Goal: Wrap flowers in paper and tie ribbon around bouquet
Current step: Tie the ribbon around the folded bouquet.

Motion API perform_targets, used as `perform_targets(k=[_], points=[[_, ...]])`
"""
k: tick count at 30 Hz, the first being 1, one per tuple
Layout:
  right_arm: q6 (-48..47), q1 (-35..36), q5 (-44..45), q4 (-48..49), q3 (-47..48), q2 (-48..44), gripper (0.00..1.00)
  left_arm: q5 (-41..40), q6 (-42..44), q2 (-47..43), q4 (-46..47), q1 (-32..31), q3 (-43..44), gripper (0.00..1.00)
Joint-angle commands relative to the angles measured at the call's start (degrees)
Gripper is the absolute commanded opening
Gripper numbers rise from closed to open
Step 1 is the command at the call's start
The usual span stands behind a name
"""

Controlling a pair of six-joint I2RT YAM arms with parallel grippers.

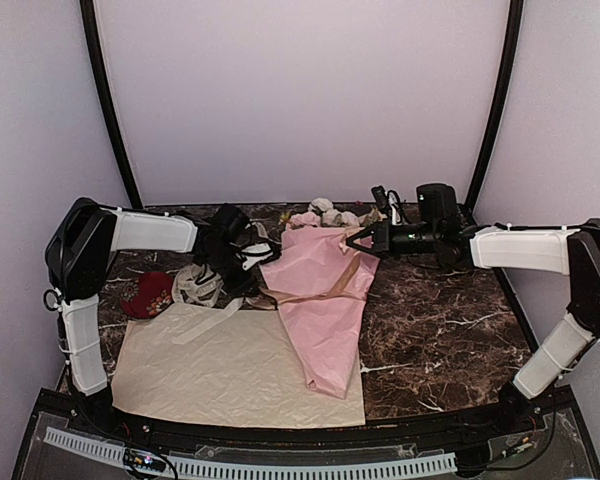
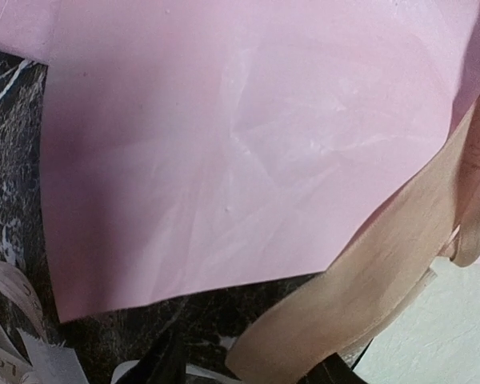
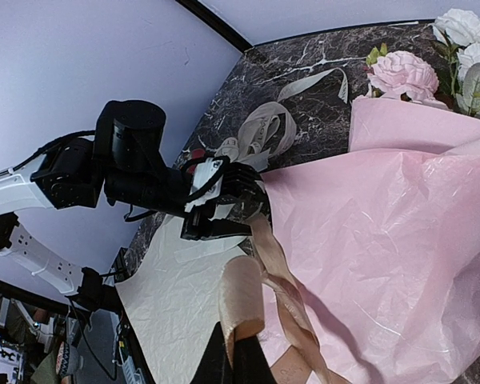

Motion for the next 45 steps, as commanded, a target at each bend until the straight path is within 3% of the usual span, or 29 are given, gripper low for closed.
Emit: perform_targets(k=[1, 3, 6, 9, 13, 19, 28, 33, 36, 45], points=[[-0.5, 0.0, -0.6, 1.3, 0.3, -0.5, 0.00, 6.1, -1.0, -2.5, 2.5, -0.3, 0.1, 0.50], [-0.4, 0.0, -0.7, 1.1, 0.3, -0.6, 0.00, 7.6, 0.2, -4.2, 3.9, -0.5, -1.2, 0.57], [-0.4, 0.0, -0.9, 0.9, 0.2, -0.6, 0.00, 7.0, 2.1, -6.6, 6.5, -0.9, -3.9, 0.58], [-0.4, 0.0, -1.3, 1.0, 0.0, -0.5, 0.00, 3.1, 5.2, -7.0, 8.2, -1.5, -5.3, 0.50], [-0.1, 0.0, -1.9, 1.3, 0.1, -0.4, 0.00, -1.6, 7.1, -3.8, 2.9, -1.9, -2.6, 0.35], [-0.6, 0.0, -1.0, 0.4, 0.2, -0.9, 0.00, -4.0, 7.7, -0.9, -0.6, -1.8, -1.8, 0.34], [-2.7, -2.5, 4.7, -4.4, 1.2, -3.6, 0.00, -4.1, 4.7, -1.6, -2.1, -1.6, -0.7, 0.00], [-3.4, -5.9, 6.5, -6.7, 1.2, -6.0, 0.00, -4.1, 3.1, -3.5, -2.5, -1.1, -0.5, 0.00], [-5.4, -5.9, 7.0, -9.8, 2.9, -5.5, 0.00, -0.6, 2.9, -6.1, -2.1, -1.1, -0.8, 0.00], [-5.1, -1.3, 4.5, -7.2, 8.7, -1.4, 0.00, 12.3, -1.9, -13.7, 4.0, -1.2, -1.9, 0.00]])
